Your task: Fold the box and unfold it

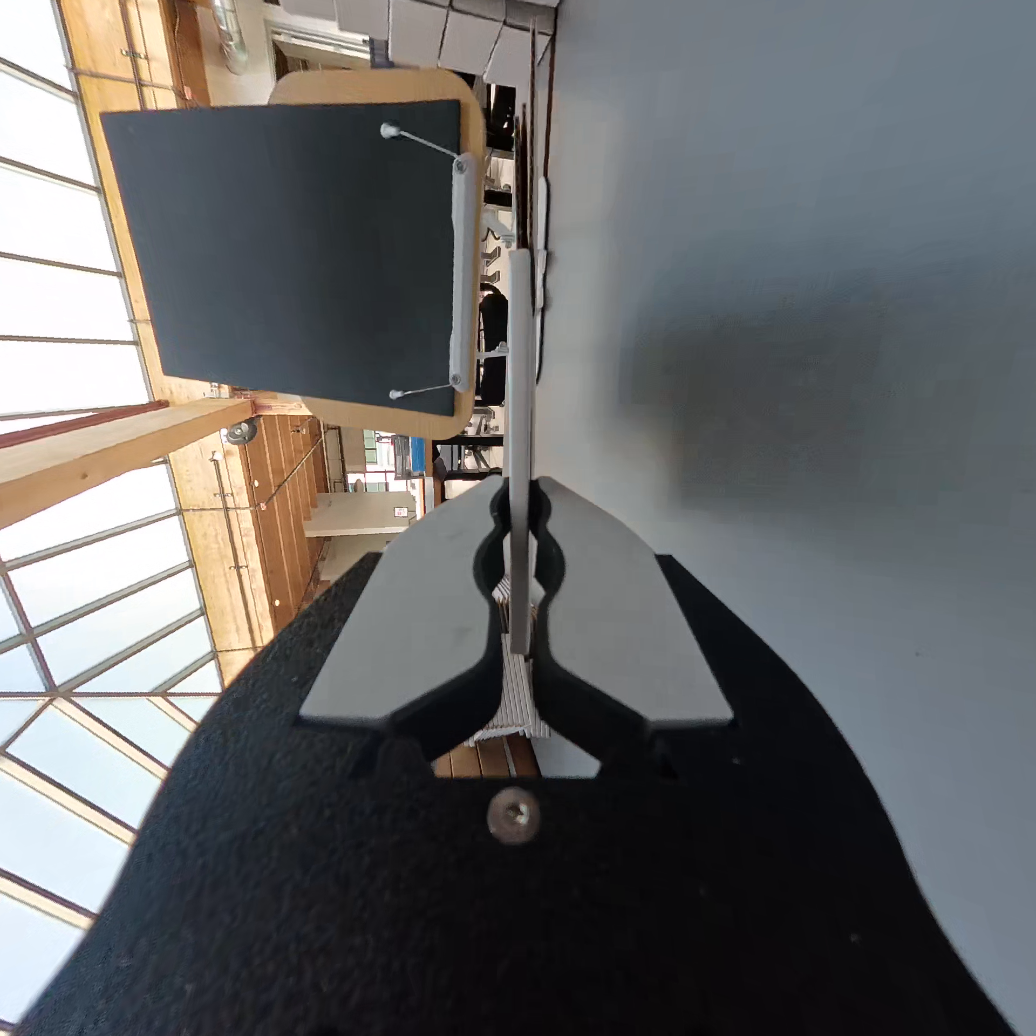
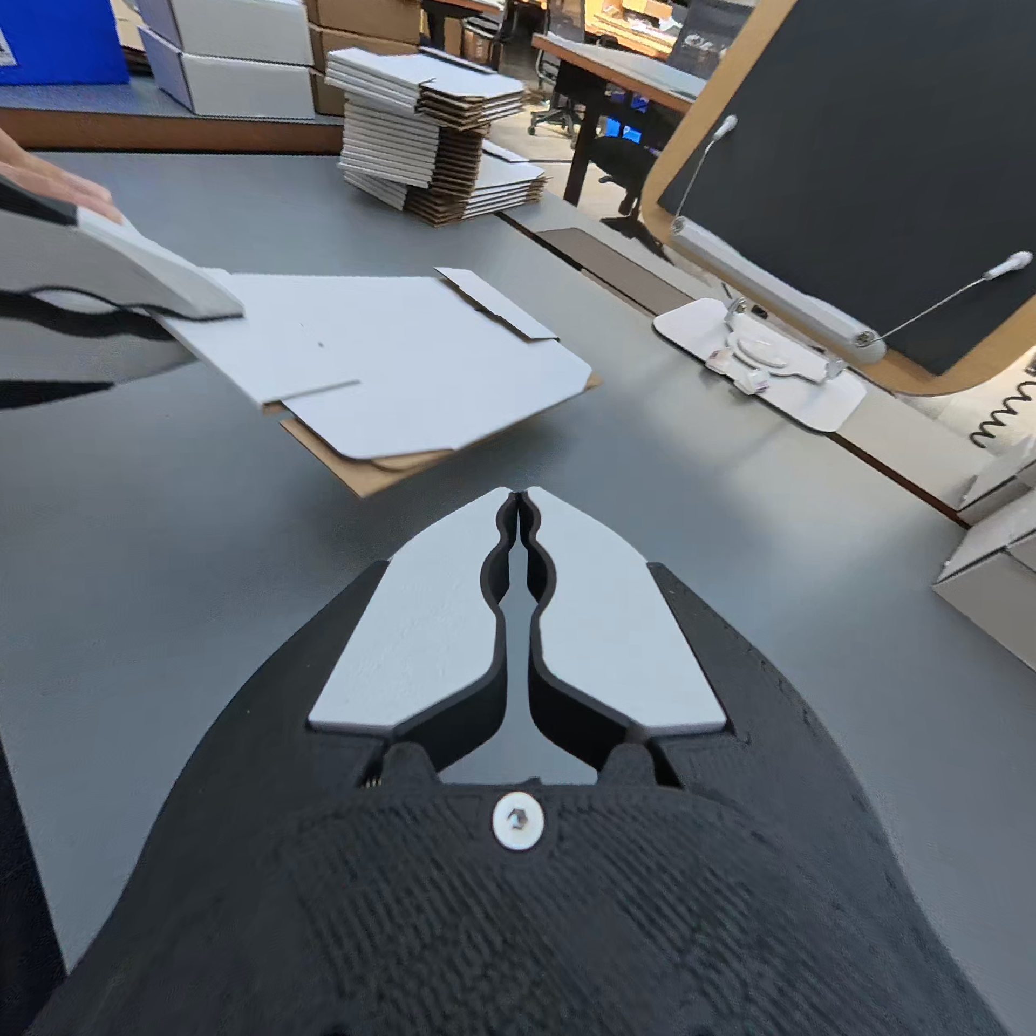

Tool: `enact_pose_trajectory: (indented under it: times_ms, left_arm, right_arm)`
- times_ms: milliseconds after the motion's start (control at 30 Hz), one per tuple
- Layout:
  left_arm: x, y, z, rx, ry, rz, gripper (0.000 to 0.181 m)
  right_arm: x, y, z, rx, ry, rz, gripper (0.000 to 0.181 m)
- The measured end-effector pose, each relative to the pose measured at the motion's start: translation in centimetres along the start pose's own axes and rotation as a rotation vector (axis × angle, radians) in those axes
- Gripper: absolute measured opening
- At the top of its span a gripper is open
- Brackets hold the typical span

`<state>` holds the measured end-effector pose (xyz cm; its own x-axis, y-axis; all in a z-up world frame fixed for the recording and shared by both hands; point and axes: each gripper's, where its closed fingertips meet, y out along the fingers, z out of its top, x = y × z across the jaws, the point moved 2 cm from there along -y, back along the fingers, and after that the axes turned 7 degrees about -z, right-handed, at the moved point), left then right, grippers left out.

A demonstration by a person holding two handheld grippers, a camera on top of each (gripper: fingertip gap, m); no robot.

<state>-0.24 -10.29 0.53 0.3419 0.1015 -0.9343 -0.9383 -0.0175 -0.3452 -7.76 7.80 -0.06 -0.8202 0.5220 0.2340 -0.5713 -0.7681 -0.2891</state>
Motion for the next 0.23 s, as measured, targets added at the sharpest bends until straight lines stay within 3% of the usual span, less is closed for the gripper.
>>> enact_pose_trajectory:
  times_ms: [100,233]
  left_arm:
    - [4.6,1.4,4.0,-0.031,0.080,-0.021,0.005]
    - [9.0,2.1,7.8,0.015,0.068,-0.160,0.013]
  right_arm:
    - [-2.4,0.6,-2.0,-0.082,-0.024,0.056,0.000]
    - [-3.4,0.4,-5.1,-0.195,-0.047,0.080,0.000]
